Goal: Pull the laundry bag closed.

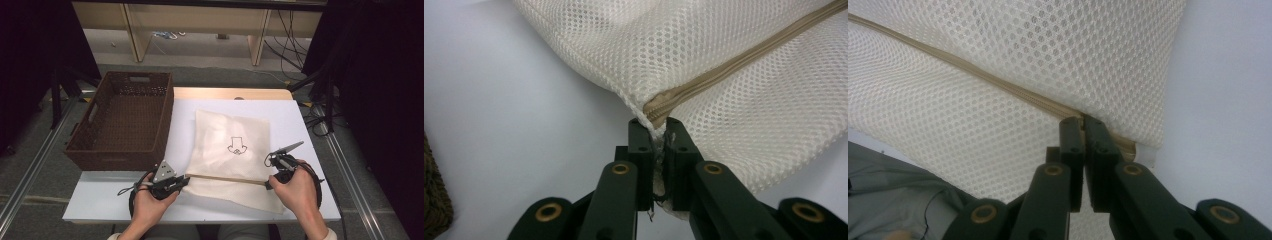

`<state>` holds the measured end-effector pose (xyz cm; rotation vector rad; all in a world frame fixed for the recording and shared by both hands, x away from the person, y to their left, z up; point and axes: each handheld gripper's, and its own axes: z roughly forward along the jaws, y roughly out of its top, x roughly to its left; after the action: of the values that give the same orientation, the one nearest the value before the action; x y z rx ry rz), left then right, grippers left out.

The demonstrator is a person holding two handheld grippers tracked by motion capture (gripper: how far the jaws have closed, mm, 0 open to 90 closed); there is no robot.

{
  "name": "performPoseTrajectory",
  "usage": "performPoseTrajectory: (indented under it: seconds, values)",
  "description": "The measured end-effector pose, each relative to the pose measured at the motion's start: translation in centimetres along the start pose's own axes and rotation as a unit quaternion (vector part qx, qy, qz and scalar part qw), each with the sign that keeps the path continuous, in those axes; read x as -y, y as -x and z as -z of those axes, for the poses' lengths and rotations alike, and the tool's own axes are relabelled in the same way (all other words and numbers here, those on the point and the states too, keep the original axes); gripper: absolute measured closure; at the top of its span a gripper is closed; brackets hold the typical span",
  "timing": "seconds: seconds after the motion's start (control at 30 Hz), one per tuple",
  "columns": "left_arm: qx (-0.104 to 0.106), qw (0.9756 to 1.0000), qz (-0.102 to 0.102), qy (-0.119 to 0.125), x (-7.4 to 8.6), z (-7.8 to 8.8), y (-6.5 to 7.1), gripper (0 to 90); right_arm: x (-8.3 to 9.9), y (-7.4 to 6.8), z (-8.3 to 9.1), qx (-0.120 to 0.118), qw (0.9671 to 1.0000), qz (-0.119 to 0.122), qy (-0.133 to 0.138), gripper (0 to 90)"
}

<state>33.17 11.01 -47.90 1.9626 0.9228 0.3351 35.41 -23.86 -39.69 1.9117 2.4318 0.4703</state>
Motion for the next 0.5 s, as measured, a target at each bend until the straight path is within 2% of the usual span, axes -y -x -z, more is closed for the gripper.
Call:
performPoseTrajectory:
  seconds: [0.07,0.13,0.2,0.27,0.3,0.37,0.4,0.43,0.5]
  values:
    - [0.001,1.0000,-0.001,-0.002,-0.03,0.02,-0.01,83.9,0.06,-0.11,0.04,0.000,1.0000,-0.010,0.000,88.3]
    - [0.002,1.0000,0.000,-0.002,-0.01,0.02,-0.01,83.9,0.06,-0.37,0.14,-0.003,0.9994,-0.032,-0.014,88.3]
    - [0.001,1.0000,0.000,0.000,0.00,0.00,0.03,83.9,0.09,-0.36,0.11,-0.004,0.9994,-0.032,-0.015,88.3]
    - [0.000,1.0000,0.000,0.001,-0.01,0.00,0.07,83.9,0.10,0.15,-0.07,-0.002,1.0000,-0.002,-0.003,88.3]
    - [0.000,1.0000,0.000,0.001,-0.01,0.00,0.08,83.9,0.12,0.28,-0.16,-0.002,1.0000,0.002,-0.001,88.3]
    - [0.000,1.0000,0.001,0.001,0.00,0.00,0.07,83.9,0.16,0.34,-0.18,-0.003,1.0000,0.005,0.000,88.3]
    - [-0.001,1.0000,-0.001,0.001,0.00,0.01,0.06,83.9,0.20,0.30,-0.16,0.000,1.0000,-0.006,-0.006,88.3]
    - [0.000,1.0000,0.000,0.001,-0.01,0.02,0.05,83.8,0.21,0.48,-0.19,0.000,1.0000,0.003,-0.003,88.3]
    - [0.000,1.0000,-0.001,0.001,-0.01,0.00,0.06,83.8,0.27,0.35,0.02,-0.003,0.9999,-0.014,-0.008,88.3]
